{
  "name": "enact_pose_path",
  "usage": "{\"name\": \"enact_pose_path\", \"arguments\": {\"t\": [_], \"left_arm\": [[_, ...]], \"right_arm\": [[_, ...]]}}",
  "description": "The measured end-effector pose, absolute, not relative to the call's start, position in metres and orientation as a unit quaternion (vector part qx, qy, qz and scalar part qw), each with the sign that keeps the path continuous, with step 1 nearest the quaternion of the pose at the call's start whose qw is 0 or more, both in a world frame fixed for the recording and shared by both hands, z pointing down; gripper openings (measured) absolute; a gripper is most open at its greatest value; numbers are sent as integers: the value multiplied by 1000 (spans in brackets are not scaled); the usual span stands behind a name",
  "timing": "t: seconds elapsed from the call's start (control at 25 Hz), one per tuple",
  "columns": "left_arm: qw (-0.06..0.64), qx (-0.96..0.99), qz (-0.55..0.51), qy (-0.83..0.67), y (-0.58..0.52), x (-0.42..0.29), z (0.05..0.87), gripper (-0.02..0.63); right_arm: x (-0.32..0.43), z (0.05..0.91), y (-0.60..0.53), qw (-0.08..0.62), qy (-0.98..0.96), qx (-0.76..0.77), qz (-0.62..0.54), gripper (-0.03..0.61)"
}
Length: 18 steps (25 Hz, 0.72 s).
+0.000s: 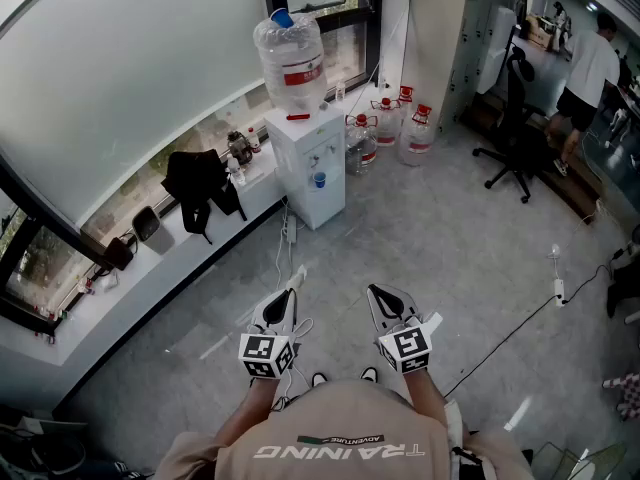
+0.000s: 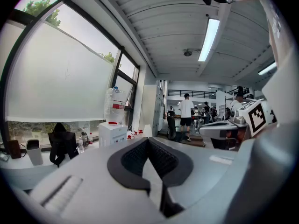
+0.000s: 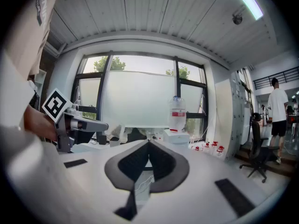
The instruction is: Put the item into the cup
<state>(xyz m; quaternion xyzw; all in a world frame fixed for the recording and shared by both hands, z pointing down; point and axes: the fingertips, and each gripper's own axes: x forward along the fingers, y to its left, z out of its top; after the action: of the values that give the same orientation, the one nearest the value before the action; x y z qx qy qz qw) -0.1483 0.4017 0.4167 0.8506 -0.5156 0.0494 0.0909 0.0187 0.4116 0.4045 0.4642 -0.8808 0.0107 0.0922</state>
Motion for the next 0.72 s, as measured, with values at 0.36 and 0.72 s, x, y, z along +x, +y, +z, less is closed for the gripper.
{"name": "enact_pose_path", "arguments": {"t": [0.36,0.72], "left_arm": [[97,844,49,-526,405,-161,423,9],[89,848,56,-519,398,-169,423,9]], "right_arm": [[10,407,410,100,-883,459,1,11],[9,412,404,98,-876,472,10,11]]}}
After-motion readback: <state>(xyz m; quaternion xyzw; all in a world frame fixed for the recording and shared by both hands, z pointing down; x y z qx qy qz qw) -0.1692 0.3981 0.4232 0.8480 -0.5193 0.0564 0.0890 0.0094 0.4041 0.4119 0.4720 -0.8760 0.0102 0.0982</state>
